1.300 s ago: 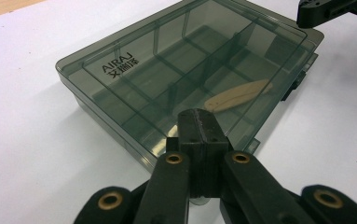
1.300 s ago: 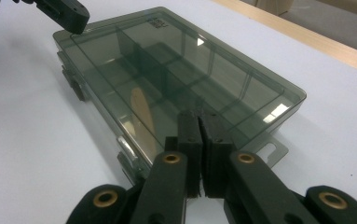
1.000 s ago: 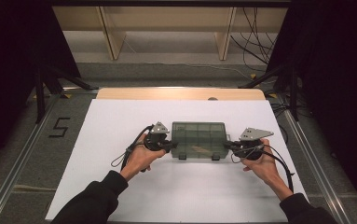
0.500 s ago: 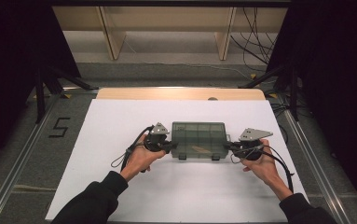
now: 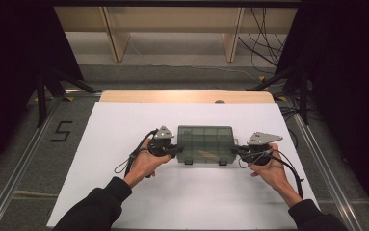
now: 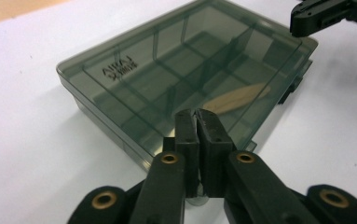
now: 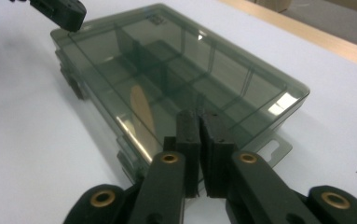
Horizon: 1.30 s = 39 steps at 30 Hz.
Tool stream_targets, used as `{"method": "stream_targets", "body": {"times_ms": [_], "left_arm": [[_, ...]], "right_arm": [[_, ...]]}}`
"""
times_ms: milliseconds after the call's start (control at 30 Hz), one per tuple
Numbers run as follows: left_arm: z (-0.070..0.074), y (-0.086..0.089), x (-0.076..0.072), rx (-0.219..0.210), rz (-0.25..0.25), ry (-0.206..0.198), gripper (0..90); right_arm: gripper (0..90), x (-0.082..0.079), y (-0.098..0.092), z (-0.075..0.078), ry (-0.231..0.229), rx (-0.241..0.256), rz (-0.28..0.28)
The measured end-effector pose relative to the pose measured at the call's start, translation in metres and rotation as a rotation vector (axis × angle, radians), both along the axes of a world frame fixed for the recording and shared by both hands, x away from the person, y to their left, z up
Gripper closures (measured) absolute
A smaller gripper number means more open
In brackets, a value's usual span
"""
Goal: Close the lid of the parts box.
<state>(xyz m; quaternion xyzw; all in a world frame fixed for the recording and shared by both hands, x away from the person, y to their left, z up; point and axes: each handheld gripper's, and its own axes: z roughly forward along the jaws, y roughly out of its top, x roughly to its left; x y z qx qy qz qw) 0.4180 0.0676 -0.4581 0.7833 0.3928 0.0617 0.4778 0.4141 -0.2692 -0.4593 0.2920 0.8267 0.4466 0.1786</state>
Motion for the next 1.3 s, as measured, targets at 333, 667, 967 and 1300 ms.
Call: {"method": "stream_targets", "body": {"times_ms": [333,667,967,1300], "left_arm": [[0.019,0.016,0.009,0.018,-0.14,-0.253,66.7],[0.034,0.032,0.003,-0.005,-0.127,-0.331,50.2],[0.044,0.051,-0.013,0.008,-0.128,-0.38,41.5],[0.047,0.069,-0.03,-0.018,-0.11,-0.42,37.1]], "right_arm": [[62.5,-0.003,0.002,0.014,-0.01,0.113,-0.044],[37.4,-0.013,0.013,0.029,-0.005,0.201,-0.083],[29.4,-0.026,0.015,0.037,-0.03,0.23,-0.104],[28.0,-0.041,0.019,0.04,-0.039,0.236,-0.084]]}}
